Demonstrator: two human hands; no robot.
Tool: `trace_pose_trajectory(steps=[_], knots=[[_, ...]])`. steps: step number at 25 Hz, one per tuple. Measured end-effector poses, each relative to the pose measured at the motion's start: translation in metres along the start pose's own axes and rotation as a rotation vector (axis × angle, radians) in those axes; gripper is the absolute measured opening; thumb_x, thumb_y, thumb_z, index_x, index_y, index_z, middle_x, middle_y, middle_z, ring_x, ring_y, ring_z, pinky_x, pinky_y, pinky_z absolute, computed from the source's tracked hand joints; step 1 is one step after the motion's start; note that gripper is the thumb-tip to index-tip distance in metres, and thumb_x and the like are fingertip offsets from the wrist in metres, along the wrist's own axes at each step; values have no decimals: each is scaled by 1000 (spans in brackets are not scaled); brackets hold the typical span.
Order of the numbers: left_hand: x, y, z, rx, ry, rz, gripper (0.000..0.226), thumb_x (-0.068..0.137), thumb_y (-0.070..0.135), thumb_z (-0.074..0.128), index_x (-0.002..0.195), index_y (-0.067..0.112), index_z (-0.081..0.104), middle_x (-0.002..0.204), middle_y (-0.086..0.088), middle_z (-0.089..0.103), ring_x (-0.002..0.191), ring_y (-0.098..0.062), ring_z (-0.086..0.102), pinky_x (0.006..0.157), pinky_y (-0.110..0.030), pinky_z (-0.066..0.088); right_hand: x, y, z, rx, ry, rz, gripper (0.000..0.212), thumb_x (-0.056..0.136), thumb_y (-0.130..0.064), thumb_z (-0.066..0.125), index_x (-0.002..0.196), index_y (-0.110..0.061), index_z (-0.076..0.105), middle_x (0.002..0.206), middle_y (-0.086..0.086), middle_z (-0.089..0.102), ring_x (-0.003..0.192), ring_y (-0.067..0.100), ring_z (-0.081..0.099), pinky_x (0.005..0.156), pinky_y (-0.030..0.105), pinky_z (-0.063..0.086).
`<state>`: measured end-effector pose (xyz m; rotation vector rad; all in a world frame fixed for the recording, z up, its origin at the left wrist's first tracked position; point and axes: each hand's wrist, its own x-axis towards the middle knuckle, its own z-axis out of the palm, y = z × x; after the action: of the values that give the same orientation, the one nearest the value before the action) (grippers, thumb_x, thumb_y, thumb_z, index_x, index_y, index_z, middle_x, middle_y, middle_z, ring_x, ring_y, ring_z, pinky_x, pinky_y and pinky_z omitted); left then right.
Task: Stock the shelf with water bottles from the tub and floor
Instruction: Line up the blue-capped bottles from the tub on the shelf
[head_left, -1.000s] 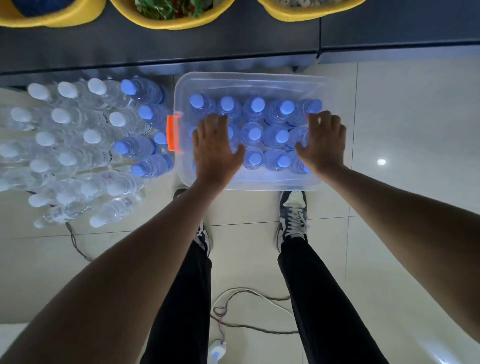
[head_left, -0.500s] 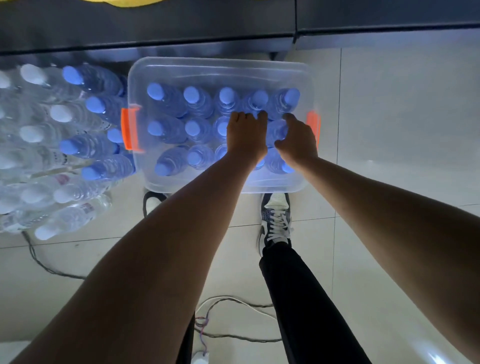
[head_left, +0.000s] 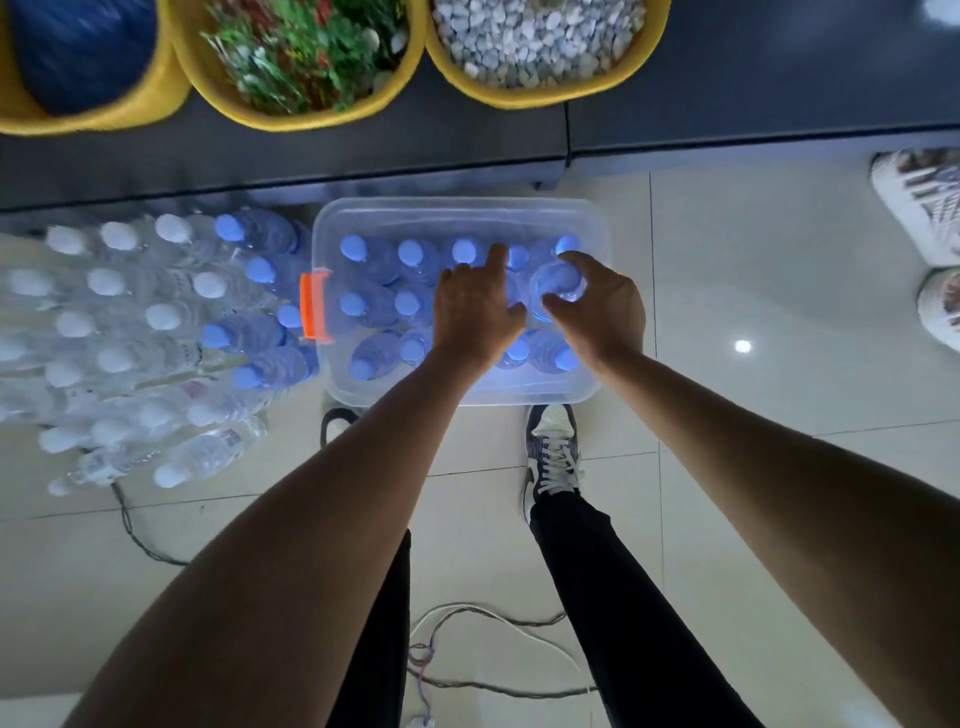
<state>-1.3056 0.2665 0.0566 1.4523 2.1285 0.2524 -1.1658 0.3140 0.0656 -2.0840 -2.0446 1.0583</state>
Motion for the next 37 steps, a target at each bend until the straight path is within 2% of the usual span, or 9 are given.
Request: trace_pose_trajectory(steps=[3,10,13,17,21,24,28,32,37], knots=[[-28,26,-78,-190,151,-45,43,80,25,71,118,11,57,84,-13,67,89,-38,61,73,-41,46,-32,-47,-58,98,50,-52,39,80,-32,69,119,-36,66,99,-7,73,91,25,67,77,38,55],[-114,95,-305,-529,499,-89,37,72,20,83,104,9,67,92,-10,67,94,-34,59,79,-44,47,-134,-192,-219,329,182,-361,31,75,-34,69,105,-39,67,90,-17,68,78,2,59,71,23,47],[-154,115,-395,-640,599,-54,33,73,25,83,102,18,69,91,9,60,94,-26,59,80,-41,50,-176,-260,-279,405,217,-484,27,77,-32,74,103,-34,68,86,-19,64,77,-1,58,67,13,40],[-226,135,-536,-699,818,-2,26,73,32,82,93,34,67,84,23,50,86,-18,58,75,-29,46,-258,-370,-363,496,266,-696,24,76,-35,75,98,-38,67,91,-18,64,77,5,59,68,9,38],[-254,138,-598,-635,917,43,18,75,33,75,81,18,67,75,19,56,78,-20,49,69,-32,43,-292,-421,-393,562,200,-793,25,74,-39,75,96,-27,71,87,-6,64,75,11,61,68,23,47],[-293,134,-679,-580,995,181,23,79,43,66,76,20,65,70,13,58,79,-19,48,66,-36,44,-338,-485,-428,641,172,-876,19,76,-32,76,91,-23,71,84,-4,66,72,8,62,65,21,49],[-310,116,-768,-586,992,254,13,78,49,64,77,37,62,76,30,58,80,-15,53,64,-30,45,-371,-567,-462,602,144,-973,21,82,-31,79,93,-15,73,84,1,70,73,13,65,65,33,55],[-304,100,-836,-636,927,283,16,76,50,66,76,34,66,71,22,64,76,-13,58,66,-32,48,-378,-633,-489,565,126,-1013,21,85,-26,76,104,-19,74,96,-3,76,89,17,72,83,44,61],[-260,75,-882,-704,818,143,19,75,35,75,90,23,75,80,9,76,81,-21,72,82,-45,59,-341,-686,-503,473,63,-1014,21,90,-30,73,105,-20,63,98,-3,73,92,19,70,85,47,58]])
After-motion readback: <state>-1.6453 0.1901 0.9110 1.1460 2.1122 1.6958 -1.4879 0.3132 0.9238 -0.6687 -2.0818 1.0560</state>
